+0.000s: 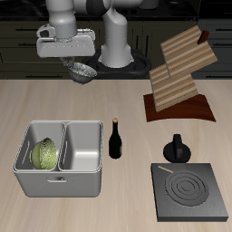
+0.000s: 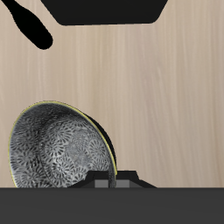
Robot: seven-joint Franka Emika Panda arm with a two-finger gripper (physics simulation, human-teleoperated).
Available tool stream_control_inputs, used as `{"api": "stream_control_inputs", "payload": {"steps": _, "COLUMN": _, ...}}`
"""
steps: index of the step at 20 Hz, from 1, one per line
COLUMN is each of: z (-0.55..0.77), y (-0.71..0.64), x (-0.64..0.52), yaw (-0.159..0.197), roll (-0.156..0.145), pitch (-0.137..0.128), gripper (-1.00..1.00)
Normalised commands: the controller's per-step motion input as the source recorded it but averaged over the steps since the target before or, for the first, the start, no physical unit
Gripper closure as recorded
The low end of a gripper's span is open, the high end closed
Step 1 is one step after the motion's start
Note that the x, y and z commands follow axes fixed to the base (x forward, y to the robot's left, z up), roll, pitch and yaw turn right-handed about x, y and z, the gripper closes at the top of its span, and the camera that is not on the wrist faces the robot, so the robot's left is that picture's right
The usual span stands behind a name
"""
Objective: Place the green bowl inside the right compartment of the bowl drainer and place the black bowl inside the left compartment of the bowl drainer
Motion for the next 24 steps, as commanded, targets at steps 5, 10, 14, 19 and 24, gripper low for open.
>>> {"api": "stream_control_inputs", "payload": {"steps": 5, "z": 0.0, "y": -0.06, "x": 0.0, "yaw": 0.002, "roll": -0.008, "pitch": 0.01, "gripper": 1.0}}
{"api": "stream_control_inputs", "payload": {"steps": 10, "z": 0.21, "y": -0.01, "x": 0.09, "yaw": 0.001, "roll": -0.005, "pitch": -0.011, "gripper": 1.0}}
{"api": "stream_control_inputs", "payload": {"steps": 14, "z": 0.23, "y": -0.02, "x": 0.15, "yaw": -0.012, "roll": -0.001, "pitch": 0.006, "gripper": 1.0}}
{"api": "stream_control_inputs", "payload": {"steps": 19, "z": 0.29, "y": 0.04, "x": 0.13, "yaw": 0.012, "roll": -0.01, "pitch": -0.022, "gripper": 1.0}}
{"api": "stream_control_inputs", "payload": {"steps": 24, "z": 0.38, "y": 0.06, "x": 0.19, "yaw": 0.005, "roll": -0.012, "pitch": -0.005, "gripper": 1.0}}
